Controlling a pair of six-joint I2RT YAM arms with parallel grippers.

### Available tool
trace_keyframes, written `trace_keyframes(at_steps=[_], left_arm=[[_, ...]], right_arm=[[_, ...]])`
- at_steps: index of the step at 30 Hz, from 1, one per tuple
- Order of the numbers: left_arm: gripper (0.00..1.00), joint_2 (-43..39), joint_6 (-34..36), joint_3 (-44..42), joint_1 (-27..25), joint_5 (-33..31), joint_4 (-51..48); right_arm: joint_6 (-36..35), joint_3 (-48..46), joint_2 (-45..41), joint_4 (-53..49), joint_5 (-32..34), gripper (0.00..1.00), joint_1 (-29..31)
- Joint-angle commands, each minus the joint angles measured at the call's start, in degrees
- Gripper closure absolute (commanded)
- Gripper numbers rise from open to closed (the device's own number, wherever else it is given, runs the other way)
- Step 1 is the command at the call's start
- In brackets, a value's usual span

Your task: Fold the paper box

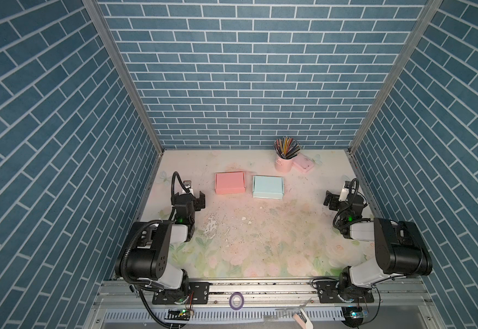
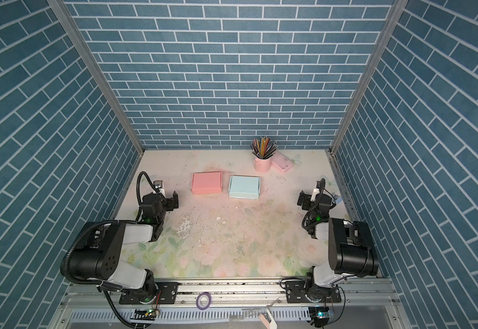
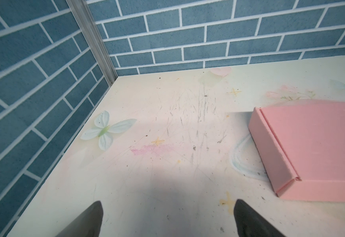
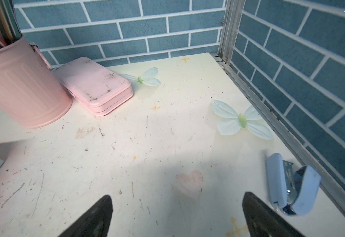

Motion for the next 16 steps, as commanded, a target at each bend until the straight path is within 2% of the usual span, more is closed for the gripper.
trace_keyframes(at_steps=[1,16], left_arm=[[0.01,0.25,0.41,0.76,0.39,0.29,-0.32],[0.01,0.34,0.53,0.81,0.39,0.39,-0.35]], right_arm=[[-2.01,0.37,0.45,-0.16,0.82,0.01,0.24],[-1.98,0.37,0.45,-0.24,0.82,0.01,0.32]])
